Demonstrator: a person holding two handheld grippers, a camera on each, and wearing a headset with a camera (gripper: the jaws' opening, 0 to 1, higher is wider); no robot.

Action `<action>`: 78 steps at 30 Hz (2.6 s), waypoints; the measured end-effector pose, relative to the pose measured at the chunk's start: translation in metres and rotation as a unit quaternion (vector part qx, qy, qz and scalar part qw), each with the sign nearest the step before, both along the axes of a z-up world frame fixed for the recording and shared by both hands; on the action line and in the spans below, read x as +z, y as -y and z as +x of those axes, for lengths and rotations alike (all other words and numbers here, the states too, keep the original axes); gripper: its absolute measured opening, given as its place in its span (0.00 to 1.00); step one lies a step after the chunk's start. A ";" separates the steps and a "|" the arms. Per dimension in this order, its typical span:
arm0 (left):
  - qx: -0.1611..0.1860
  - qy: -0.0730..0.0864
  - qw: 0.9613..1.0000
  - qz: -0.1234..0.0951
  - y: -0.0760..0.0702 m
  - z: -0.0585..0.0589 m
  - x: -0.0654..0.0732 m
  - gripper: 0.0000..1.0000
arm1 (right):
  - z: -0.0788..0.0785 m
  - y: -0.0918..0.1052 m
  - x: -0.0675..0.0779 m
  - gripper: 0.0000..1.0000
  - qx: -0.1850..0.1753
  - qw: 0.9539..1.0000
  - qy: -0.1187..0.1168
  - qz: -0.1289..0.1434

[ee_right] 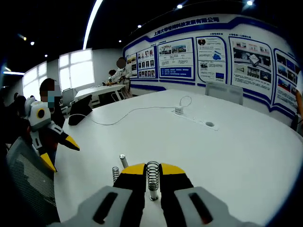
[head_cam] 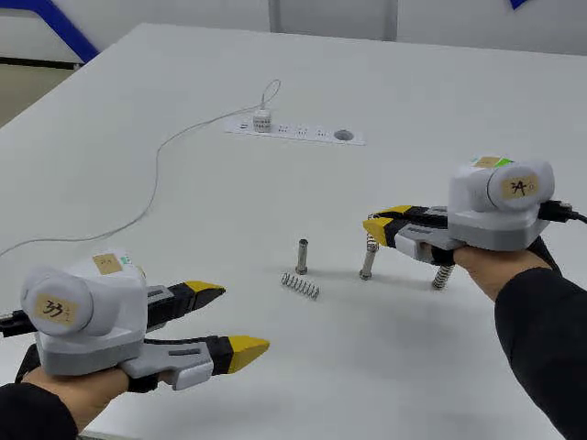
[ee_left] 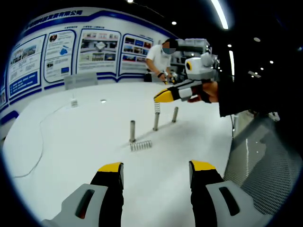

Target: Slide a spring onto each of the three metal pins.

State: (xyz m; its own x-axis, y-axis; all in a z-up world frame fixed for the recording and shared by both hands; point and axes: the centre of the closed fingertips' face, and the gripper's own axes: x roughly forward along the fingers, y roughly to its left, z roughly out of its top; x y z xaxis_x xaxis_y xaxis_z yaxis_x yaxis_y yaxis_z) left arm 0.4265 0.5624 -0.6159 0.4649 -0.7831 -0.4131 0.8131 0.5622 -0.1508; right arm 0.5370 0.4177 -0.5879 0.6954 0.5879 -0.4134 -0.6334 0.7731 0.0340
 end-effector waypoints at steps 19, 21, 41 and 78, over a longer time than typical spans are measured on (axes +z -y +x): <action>0.000 0.000 1.000 0.001 -0.001 0.000 0.000 0.57 | -0.004 0.005 -0.011 0.12 -0.007 1.000 0.003 0.008; 0.000 0.000 1.000 0.001 -0.001 0.000 0.000 0.57 | -0.004 0.005 -0.014 0.12 -0.007 1.000 0.002 0.004; 0.001 0.000 1.000 0.000 -0.001 0.000 0.000 0.57 | -0.008 0.004 -0.041 0.12 0.001 0.999 -0.023 -0.041; 0.001 0.002 1.000 -0.001 0.000 0.000 0.000 0.57 | -0.051 -0.017 -0.086 0.13 0.031 0.993 -0.091 -0.064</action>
State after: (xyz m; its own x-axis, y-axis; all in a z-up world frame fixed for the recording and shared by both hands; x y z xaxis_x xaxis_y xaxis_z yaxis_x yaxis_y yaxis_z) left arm 0.4261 0.5622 -0.6157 0.4671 -0.7837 -0.4094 0.8130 0.5627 -0.1497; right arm 0.4863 0.4350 -0.6743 0.5665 0.5623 -0.6024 -0.6727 0.7378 0.0560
